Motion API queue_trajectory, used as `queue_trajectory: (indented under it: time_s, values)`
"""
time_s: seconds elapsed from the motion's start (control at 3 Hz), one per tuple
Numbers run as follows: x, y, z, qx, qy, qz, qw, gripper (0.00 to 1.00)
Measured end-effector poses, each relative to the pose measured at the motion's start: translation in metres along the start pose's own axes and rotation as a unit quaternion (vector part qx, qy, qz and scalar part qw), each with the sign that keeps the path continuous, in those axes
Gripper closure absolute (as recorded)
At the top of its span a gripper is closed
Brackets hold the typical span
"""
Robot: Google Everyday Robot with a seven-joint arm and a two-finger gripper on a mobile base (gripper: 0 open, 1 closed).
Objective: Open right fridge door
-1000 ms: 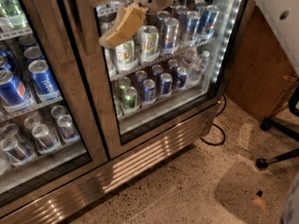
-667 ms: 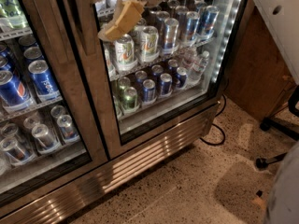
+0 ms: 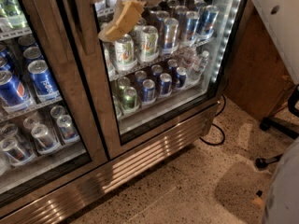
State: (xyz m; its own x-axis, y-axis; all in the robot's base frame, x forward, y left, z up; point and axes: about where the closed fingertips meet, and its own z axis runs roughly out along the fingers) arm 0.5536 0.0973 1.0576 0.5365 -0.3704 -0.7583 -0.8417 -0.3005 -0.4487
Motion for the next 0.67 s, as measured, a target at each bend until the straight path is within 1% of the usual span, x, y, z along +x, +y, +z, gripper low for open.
queue_trajectory:
  time_s: [0.67]
  values:
    - [0.0004,0.0052,0.0068,-0.010,-0.011,0.007,0.9999,0.27]
